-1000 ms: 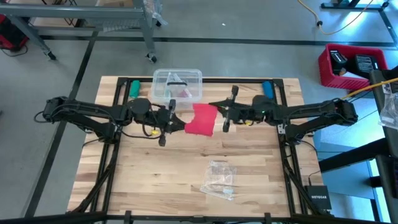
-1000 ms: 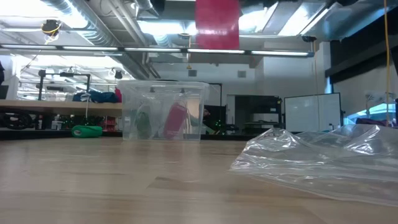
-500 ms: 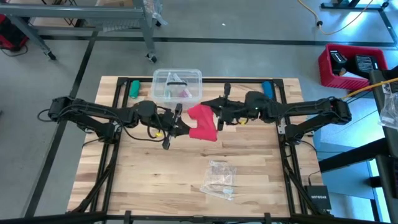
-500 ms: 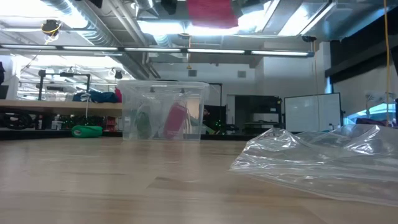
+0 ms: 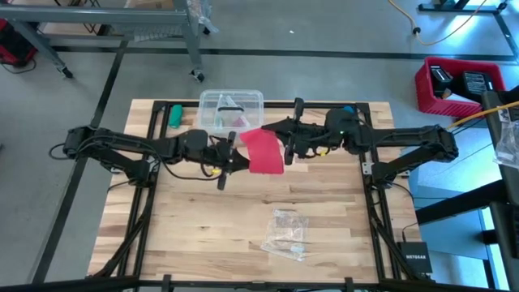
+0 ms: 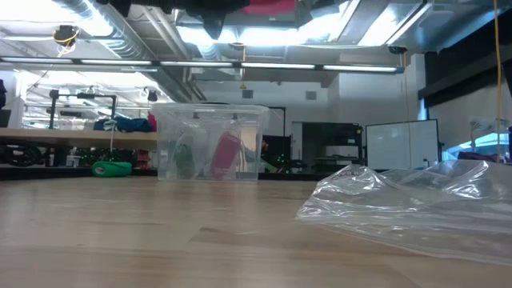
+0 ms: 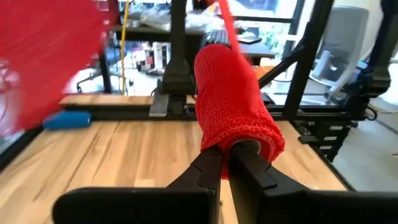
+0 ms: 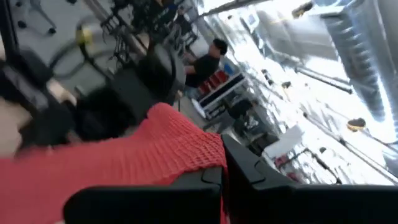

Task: Roll bandage
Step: Roll the red bandage

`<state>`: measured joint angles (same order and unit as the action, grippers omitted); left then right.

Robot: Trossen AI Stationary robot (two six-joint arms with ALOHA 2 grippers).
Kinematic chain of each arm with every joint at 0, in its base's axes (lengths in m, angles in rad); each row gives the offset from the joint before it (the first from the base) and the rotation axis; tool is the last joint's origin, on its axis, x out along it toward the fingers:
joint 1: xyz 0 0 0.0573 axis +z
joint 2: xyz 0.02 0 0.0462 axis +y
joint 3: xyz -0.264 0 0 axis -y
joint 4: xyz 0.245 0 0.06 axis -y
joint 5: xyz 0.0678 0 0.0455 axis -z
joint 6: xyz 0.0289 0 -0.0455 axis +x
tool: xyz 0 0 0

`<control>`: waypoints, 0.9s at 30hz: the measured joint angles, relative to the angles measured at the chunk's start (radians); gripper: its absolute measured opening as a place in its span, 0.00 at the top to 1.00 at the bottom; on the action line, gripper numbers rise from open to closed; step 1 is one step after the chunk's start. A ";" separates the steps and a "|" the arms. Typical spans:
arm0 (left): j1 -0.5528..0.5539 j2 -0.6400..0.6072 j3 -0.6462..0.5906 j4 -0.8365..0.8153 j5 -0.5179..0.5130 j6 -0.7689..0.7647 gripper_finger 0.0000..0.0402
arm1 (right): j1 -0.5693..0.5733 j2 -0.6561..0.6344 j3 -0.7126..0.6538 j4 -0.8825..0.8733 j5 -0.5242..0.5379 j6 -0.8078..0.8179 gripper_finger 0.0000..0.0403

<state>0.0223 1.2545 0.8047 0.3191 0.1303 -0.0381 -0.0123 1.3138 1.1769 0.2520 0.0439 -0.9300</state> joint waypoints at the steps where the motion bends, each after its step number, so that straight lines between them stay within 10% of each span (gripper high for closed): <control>1: 0.009 0.000 0.000 -0.011 -0.001 -0.011 0.97 | 0.012 -0.001 0.006 0.002 -0.004 -0.018 1.00; 27: 0.039 0.095 0.001 0.037 0.112 -0.114 0.97 | 0.044 -0.001 0.107 -0.066 0.028 -0.068 1.00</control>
<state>0.0611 1.3495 0.8058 0.3558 0.2423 -0.1522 0.0312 1.3132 1.2842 0.1864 0.0722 -0.9981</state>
